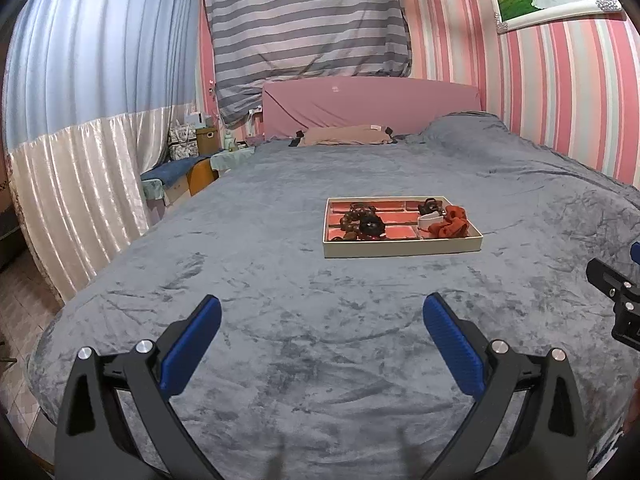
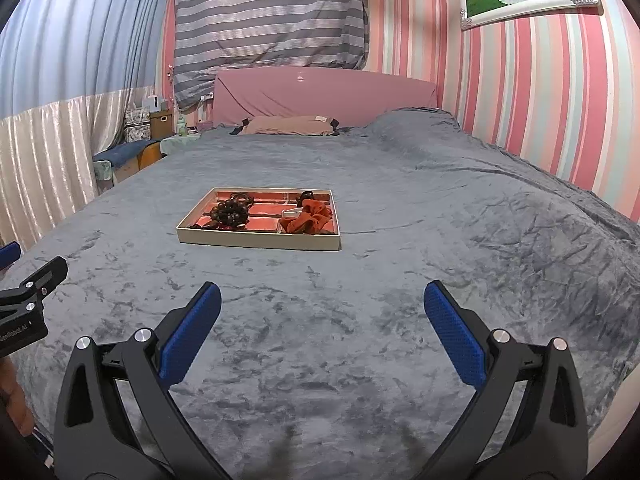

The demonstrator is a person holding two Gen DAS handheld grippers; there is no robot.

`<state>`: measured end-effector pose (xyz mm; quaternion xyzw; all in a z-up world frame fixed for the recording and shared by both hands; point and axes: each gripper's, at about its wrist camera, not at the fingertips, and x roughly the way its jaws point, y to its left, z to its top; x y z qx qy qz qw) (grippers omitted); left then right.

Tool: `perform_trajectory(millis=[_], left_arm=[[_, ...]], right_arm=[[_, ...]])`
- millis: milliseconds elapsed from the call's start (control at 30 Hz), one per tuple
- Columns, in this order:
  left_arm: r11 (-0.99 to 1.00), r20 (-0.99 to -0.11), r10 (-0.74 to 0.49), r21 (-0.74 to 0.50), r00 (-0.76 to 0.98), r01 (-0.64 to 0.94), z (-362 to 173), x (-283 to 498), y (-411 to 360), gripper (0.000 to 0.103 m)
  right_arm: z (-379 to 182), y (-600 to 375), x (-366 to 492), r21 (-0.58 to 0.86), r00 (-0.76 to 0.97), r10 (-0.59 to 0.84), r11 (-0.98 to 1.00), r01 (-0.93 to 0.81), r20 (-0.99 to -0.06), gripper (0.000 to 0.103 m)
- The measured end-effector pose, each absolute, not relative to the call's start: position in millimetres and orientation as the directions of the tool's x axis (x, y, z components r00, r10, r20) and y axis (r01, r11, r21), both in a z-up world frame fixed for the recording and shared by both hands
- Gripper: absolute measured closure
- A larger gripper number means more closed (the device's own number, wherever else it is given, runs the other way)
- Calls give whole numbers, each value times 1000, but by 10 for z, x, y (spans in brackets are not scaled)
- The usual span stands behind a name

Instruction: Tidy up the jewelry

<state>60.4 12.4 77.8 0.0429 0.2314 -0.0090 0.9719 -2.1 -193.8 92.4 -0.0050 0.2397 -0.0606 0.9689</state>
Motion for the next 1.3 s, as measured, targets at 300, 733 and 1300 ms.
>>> perform_trajectory(millis=[300,733,1300], left_arm=[[996,-451,-5,80,893,46,785,598,131,4],[994,-441,-2,94,898,48,806,573,62,4],[995,-446,1,93,895,46,785,570,66,4]], right_arm=[[921,-1931,-16,-51,876,-130,992,120,-464,4],[906,-1974,-28,-46,872,-135,991,129,-470,4],[853,-1980,-5,-36,867,-134,990,134,-480,4]])
